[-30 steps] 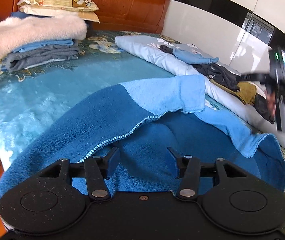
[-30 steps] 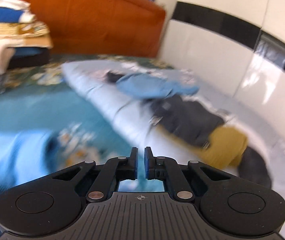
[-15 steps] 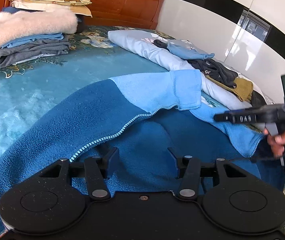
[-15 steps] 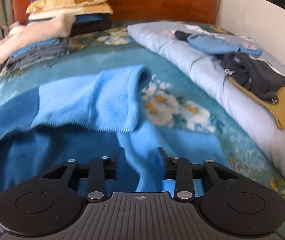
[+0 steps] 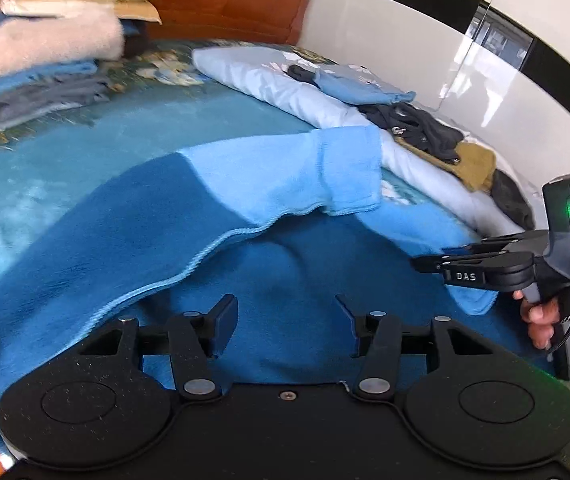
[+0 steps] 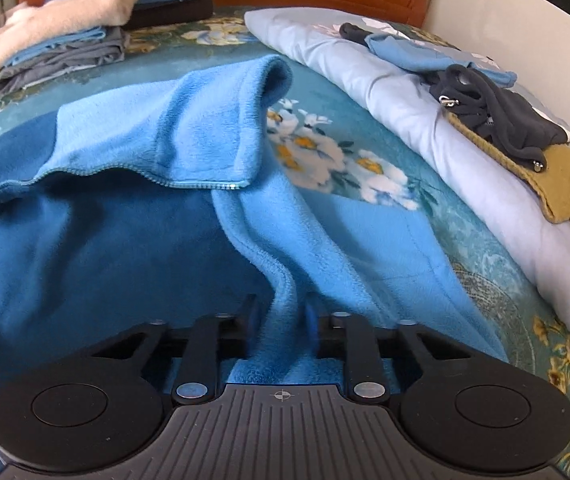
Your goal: Fold clothes
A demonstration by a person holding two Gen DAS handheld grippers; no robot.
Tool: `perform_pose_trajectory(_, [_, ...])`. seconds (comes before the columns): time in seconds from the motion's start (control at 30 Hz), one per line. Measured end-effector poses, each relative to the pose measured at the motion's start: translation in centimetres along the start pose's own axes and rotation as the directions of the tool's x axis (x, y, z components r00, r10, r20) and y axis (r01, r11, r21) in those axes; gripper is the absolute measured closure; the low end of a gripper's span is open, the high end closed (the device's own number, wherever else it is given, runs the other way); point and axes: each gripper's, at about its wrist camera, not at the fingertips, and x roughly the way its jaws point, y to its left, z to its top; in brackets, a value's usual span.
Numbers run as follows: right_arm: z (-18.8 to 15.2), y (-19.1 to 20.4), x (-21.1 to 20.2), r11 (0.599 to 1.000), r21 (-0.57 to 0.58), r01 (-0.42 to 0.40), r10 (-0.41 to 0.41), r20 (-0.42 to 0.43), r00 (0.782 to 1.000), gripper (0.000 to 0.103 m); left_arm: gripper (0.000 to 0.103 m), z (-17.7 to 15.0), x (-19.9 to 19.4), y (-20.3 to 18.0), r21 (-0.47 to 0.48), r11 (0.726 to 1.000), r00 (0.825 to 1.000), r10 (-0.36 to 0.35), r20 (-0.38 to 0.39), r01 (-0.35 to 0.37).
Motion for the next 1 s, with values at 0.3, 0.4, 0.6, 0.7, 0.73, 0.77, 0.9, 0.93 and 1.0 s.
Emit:
perform_pose_trajectory(0.3, [4.3,-2.5,-2.3,0.99,-0.015,0.142,-0.139,0.103,0.985,0.095,0.044,5.0,8.0,-0.9,-0.062,0.98,0.98,-0.193,-0.048,0.19])
perform_pose_trajectory(0.4, [5.4,-2.8,-2.5,0.974,-0.06,0.219,-0.208,0.144,0.967,0.095,0.041,6.1,10.1,0.2,-0.196,0.955,0.973,-0.229,-0.014,0.222])
perform_pose_trajectory(0.6, [7.3,-4.3,-1.5,0.964,-0.041,0.262,-0.253,0.164,0.954,0.095,0.046,8.3,11.4,1.0,-0.23,0.958,0.984,-0.161,0.071,0.173])
perform_pose_trajectory(0.7, [8.0,-5.4,-1.1,0.952,-0.005,0.307,-0.301,0.19,0.935,0.097,0.054,9.3,11.2,1.0,-0.171,0.98,0.989,-0.082,0.12,0.102])
perform_pose_trajectory(0.73, [8.4,-5.8,-1.0,0.948,0.009,0.319,-0.314,0.195,0.929,0.097,0.054,9.7,11.2,1.0,-0.152,0.985,0.99,-0.059,0.129,0.079])
perform_pose_trajectory(0.77, [8.7,-6.2,-0.7,0.947,0.022,0.32,-0.318,0.193,0.928,0.097,0.055,10.0,11.2,1.1,-0.138,0.989,0.99,-0.04,0.134,0.059])
perform_pose_trajectory(0.9, [9.3,-7.4,0.2,0.951,0.066,0.302,-0.309,0.173,0.935,0.097,0.055,10.8,11.5,2.2,-0.126,0.992,0.99,0.015,0.142,0.003])
perform_pose_trajectory(0.93, [9.2,-7.5,0.3,0.953,0.071,0.295,-0.303,0.17,0.938,0.097,0.055,11.1,11.6,2.6,-0.128,0.992,0.99,0.028,0.139,-0.01])
perform_pose_trajectory(1.0, [8.6,-7.4,0.4,0.956,0.062,0.285,-0.292,0.16,0.943,0.097,0.055,11.5,11.8,3.3,-0.134,0.99,0.99,0.055,0.133,-0.037])
